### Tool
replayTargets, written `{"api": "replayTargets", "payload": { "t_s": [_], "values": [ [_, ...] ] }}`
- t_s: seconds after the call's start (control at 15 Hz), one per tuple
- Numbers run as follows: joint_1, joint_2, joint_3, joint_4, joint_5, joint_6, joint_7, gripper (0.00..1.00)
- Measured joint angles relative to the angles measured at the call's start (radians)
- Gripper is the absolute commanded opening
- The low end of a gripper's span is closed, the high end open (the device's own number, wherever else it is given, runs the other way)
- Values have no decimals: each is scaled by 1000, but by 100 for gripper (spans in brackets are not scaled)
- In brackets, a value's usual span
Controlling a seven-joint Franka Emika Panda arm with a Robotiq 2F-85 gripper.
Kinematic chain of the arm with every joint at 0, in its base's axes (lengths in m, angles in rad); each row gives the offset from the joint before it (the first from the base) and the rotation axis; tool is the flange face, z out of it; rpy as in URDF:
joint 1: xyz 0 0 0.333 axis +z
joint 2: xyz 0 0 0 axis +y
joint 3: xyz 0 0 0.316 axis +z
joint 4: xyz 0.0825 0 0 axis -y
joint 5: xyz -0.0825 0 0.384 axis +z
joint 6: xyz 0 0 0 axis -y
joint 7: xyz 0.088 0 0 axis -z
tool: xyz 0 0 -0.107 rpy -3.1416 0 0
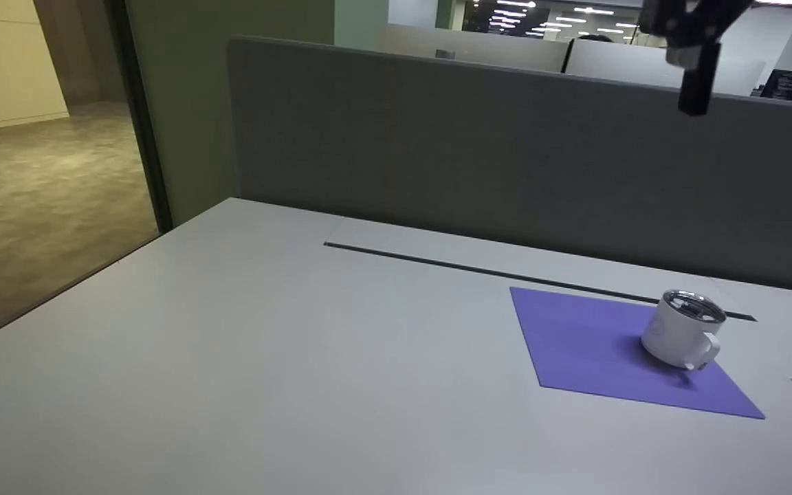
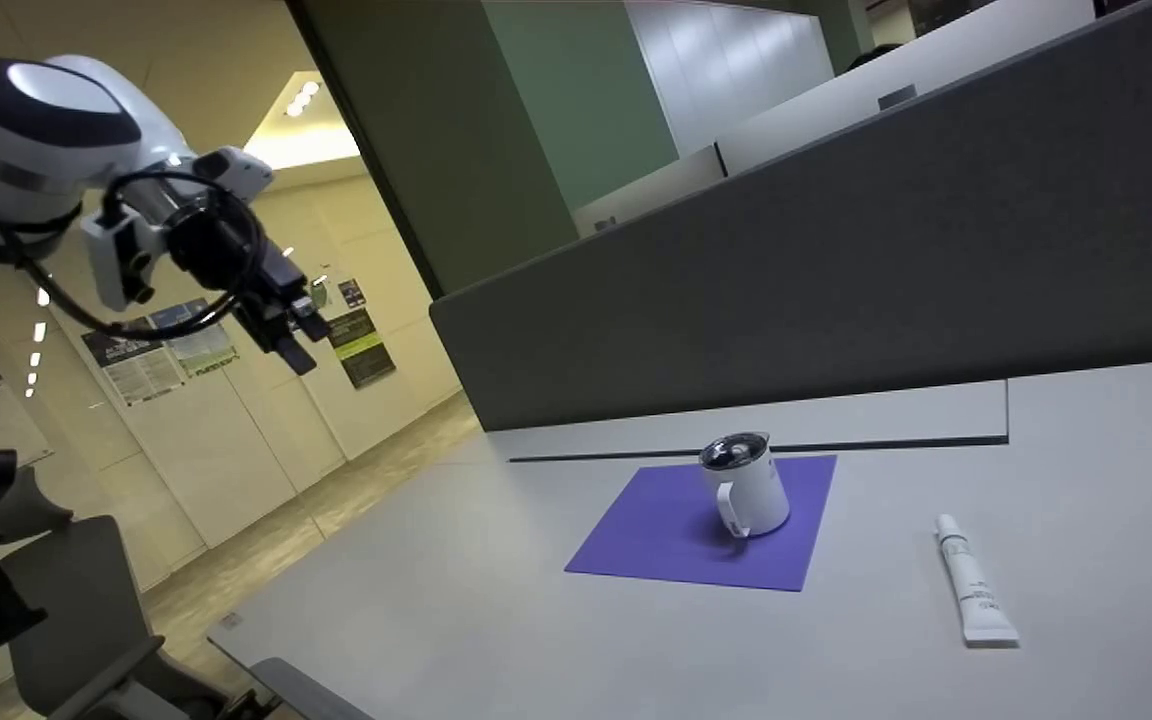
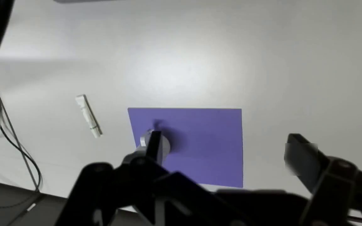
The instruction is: Remove the silver lid from the white mug
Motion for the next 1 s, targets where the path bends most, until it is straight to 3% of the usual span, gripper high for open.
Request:
{"api": "replayTargets", "payload": {
  "t_s": [0.07,0.27,0.47,0.73,0.8,0.87,1.0],
  "values": [
    [-15,53,-23,10,-42,58,-46,74],
    [-83,244,-68,64,-120,199,-196,53],
    [-156,444,-80,162,-263,236,-289,32],
    [-111,706,-217,346,-494,231,-311,5],
    [-92,769,-257,404,-527,229,-312,1],
    [-73,824,-292,461,-542,218,-312,15],
    [-45,914,-342,563,-544,186,-314,3]
  ]
}}
